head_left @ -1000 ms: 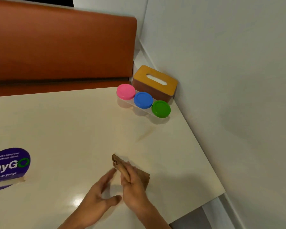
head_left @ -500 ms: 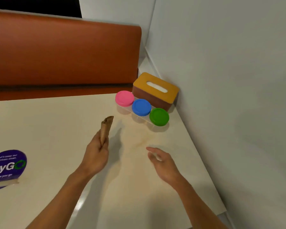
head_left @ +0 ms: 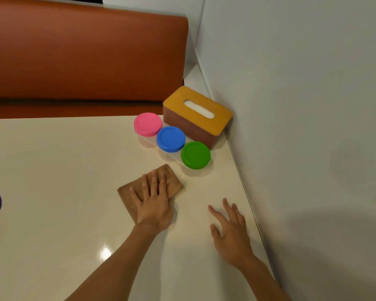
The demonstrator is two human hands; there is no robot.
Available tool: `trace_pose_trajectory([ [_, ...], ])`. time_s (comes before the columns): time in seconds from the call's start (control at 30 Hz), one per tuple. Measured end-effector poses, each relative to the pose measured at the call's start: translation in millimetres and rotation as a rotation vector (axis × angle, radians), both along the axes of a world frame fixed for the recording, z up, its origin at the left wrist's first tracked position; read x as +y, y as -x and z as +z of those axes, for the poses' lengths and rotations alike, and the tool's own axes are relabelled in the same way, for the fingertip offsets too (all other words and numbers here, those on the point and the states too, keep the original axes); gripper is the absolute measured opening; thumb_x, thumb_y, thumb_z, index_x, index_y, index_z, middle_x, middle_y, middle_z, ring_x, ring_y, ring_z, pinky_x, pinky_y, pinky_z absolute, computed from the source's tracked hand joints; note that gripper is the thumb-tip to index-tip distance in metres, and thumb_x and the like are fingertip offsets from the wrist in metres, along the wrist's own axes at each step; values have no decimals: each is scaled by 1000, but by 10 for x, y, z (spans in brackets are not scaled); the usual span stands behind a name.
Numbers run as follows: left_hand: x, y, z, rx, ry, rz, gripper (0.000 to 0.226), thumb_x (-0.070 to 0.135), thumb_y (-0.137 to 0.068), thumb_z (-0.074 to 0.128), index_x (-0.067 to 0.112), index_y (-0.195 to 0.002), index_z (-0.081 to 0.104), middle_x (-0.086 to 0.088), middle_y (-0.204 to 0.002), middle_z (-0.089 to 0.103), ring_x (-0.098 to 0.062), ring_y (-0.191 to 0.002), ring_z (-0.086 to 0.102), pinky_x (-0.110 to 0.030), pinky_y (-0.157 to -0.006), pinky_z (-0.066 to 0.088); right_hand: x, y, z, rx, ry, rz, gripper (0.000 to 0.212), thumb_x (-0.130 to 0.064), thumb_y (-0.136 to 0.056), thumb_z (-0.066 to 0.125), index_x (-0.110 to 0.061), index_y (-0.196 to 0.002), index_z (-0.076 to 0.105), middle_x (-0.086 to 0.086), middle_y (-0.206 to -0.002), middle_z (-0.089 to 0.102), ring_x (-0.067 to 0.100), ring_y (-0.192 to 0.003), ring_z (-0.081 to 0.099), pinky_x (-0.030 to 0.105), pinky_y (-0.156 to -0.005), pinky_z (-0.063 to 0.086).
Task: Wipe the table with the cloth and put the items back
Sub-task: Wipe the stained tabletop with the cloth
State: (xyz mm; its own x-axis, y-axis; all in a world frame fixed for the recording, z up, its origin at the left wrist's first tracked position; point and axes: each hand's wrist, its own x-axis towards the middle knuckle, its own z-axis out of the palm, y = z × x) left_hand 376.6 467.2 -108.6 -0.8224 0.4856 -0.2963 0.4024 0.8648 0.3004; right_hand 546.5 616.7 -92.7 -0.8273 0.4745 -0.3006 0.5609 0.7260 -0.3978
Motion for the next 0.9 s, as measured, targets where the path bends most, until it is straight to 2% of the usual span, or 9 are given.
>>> trace_pose_trajectory([
  [0.13, 126, -223, 4, -12, 6, -40, 70, 35, -100, 23, 21, -151, -22, -3, -160, -26, -32, -145, -26, -65, -111, -11, 13, 14, -29, 23, 13, -4, 47, -33, -100, 42, -46, -143, 33, -10, -162, 3, 17, -150, -4, 37, -121, 2],
  [0.3, 162, -458, -3, 3, 11, -163, 74, 32, -96, 26, 22, -150, -25, -2, -159, -28, -32, -143, -31, -63, -109, -18, 36, 37, -33, 72, 20, -36, 43, -27, -101, 41, -45, -140, 41, -9, -161, 14, 16, -149, 4, 40, -121, 16],
  [0.47, 32, -731, -50, 8, 13, -322, 71, 37, -94, 18, 28, -144, -31, 3, -156, -33, -27, -139, -38, -56, -104, -31, 86, 3, -33, 67, -8, -23, 42, -25, -101, 41, -46, -137, 45, -13, -159, 19, 15, -148, 11, 31, -118, 18],
  [0.57, -52, -929, -34, -22, -38, -390, 68, 42, -87, 5, 29, -149, -20, 9, -157, -27, -26, -143, -31, -55, -109, -26, 144, -23, -2, 64, -13, -5, 41, -22, -100, 43, -43, -135, 49, -14, -158, 24, 15, -146, 17, 34, -116, 24],
  [0.63, -138, -1046, -9, -55, -100, -417, 68, 41, -89, 9, 30, -154, -7, 14, -159, -20, -23, -145, -27, -53, -111, -22, 191, -28, 31, 72, 4, -1, 41, -19, -99, 44, -41, -132, 53, -15, -155, 28, 14, -144, 22, 35, -114, 28],
  [0.7, -240, -1110, 22, -133, -174, -423, 61, 37, -95, 16, 36, -153, -1, 26, -156, -17, -9, -145, -27, -46, -113, -25, 243, -21, 66, 95, 18, -9, 39, -16, -98, 46, -38, -128, 58, -15, -152, 35, 15, -140, 29, 34, -113, 32],
  [0.77, -351, -1081, 162, -283, -358, -334, 55, 31, -96, 28, 55, -145, 17, 39, -152, 6, 0, -147, -7, -34, -118, -16, 288, -20, 96, 123, 34, -15, 37, -12, -96, 50, -32, -125, 63, -12, -150, 40, 17, -136, 35, 35, -111, 34],
  [0.83, -467, -943, 427, -445, -577, -180, 50, 27, -98, 35, 70, -123, 36, 35, -132, 41, 1, -136, 26, -29, -120, 10, 304, -15, 114, 143, 51, -23, 36, -10, -94, 53, -29, -122, 65, -9, -148, 43, 20, -133, 39, 37, -110, 36],
  [0.9, -618, -744, 699, -545, -781, -108, 49, 21, -105, 35, 64, -125, 46, 30, -130, 52, 2, -129, 42, -21, -114, 27, 286, -10, 127, 150, 49, -17, 36, -9, -92, 55, -27, -121, 66, -7, -148, 44, 22, -133, 40, 38, -109, 37],
])
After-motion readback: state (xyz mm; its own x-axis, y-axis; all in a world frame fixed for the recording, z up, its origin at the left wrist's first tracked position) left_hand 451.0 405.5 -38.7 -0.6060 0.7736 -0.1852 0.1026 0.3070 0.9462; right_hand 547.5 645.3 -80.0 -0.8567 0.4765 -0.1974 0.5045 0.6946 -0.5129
